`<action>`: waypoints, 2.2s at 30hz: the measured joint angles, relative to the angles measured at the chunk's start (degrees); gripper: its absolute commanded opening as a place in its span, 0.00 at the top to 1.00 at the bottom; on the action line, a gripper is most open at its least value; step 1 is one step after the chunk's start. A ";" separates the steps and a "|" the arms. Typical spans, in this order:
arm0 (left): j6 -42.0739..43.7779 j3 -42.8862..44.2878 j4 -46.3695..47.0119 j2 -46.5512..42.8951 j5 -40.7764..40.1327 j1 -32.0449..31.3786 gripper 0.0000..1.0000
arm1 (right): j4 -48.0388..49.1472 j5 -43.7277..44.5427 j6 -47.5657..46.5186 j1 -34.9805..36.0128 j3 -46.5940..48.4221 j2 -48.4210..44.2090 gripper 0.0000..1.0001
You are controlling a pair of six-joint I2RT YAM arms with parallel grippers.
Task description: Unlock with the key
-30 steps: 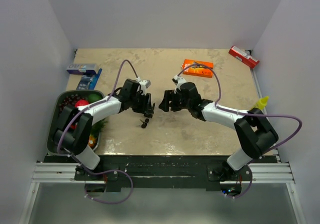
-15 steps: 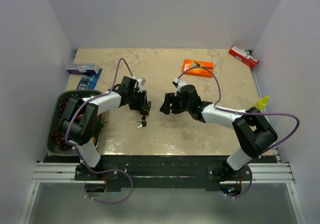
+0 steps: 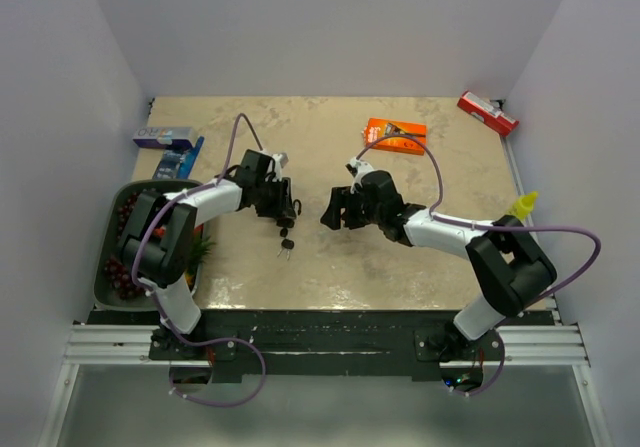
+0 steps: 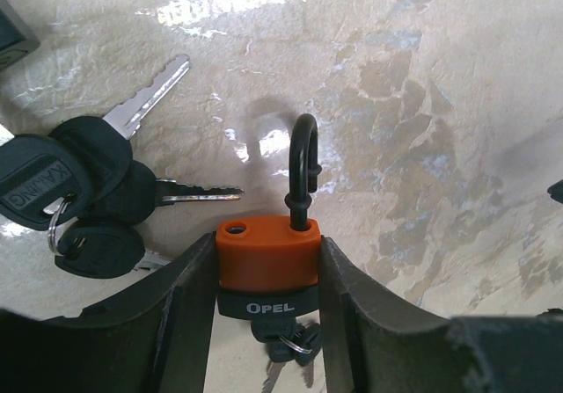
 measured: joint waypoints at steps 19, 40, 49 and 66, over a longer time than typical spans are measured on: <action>0.33 1.11 -1.66 -0.04 -3.61 -2.21 0.39 | -0.96 4.17 0.00 0.04 -0.66 -1.36 0.30; 0.63 -1.27 -0.39 -22.88 -5.18 9.29 0.06 | -6.27 13.31 2.86 11.13 8.28 2.32 0.30; 1.20 -3.78 -0.44 -33.14 -11.56 12.22 0.04 | -11.72 19.21 3.98 16.83 23.12 16.70 0.29; 1.75 -4.02 -0.46 -34.47 -11.17 12.22 0.04 | -15.45 22.43 6.49 17.31 31.47 26.49 0.31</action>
